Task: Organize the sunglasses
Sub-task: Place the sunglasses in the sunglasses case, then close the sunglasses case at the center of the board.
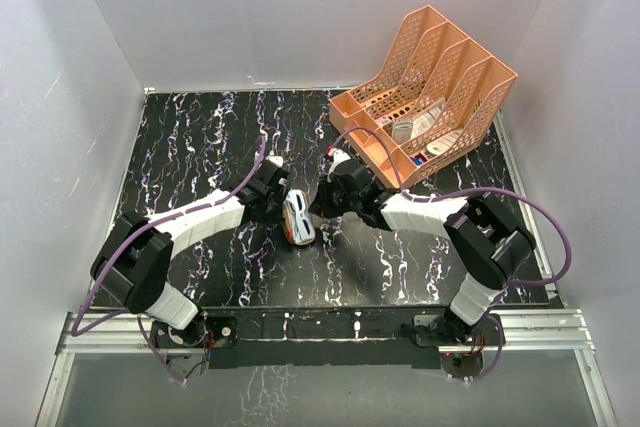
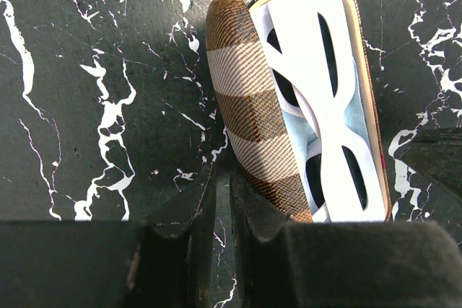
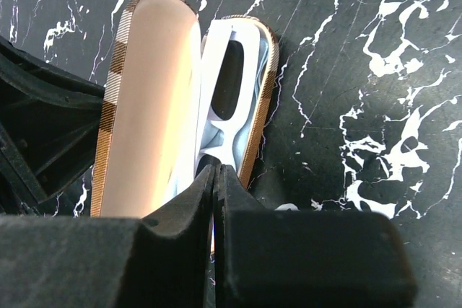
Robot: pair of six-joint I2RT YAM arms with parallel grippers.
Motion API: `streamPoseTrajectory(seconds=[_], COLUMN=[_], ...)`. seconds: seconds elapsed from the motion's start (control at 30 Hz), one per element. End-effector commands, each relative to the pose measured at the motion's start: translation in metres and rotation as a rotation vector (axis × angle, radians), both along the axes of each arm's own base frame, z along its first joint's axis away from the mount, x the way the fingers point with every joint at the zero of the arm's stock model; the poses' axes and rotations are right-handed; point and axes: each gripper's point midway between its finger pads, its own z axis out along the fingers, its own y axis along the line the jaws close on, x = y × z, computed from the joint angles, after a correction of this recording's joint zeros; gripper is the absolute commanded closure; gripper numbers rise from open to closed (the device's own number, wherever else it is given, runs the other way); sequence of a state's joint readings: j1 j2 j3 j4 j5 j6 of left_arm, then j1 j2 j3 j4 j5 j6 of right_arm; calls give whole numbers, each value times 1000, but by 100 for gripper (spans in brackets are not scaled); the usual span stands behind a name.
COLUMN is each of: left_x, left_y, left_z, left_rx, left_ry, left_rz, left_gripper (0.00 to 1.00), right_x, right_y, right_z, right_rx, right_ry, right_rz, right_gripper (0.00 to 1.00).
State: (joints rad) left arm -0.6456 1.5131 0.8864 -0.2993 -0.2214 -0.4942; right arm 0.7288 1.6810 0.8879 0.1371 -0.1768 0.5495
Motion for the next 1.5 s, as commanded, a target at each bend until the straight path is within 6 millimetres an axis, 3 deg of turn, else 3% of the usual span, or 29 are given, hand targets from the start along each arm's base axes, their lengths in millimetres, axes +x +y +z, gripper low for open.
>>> streamPoseTrajectory(seconds=[0.0,0.3,0.43,0.5,0.83,1.3,1.47], left_x=[1,0,-1,-2,-2,-6,-7], left_y=[-3,0,2,2,0,-7,-14], left_z=[14,24,24,24,32,70,69], left_rx=[-17,-16,-11,-12,-31,-157,-197], left_ry=[-25,-40,-36,-37,-46,-92,-77], left_rz=[-9,-8,-3,-3,0,48,61], left_gripper=[87,87,87,87,87,85,83], right_x=[14,16,17,17,17,14,14], right_y=[3,6,8,8,10,14,13], right_z=[28,0,-1,-13,-21,-20,-21], right_rx=[48,17,23,7,-3,14,15], right_ry=[-88,-55,-58,-40,-27,-19,-17], right_rz=[-16,-9,-3,-2,12,26,27], right_gripper=[100,100,100,100,100,100,100])
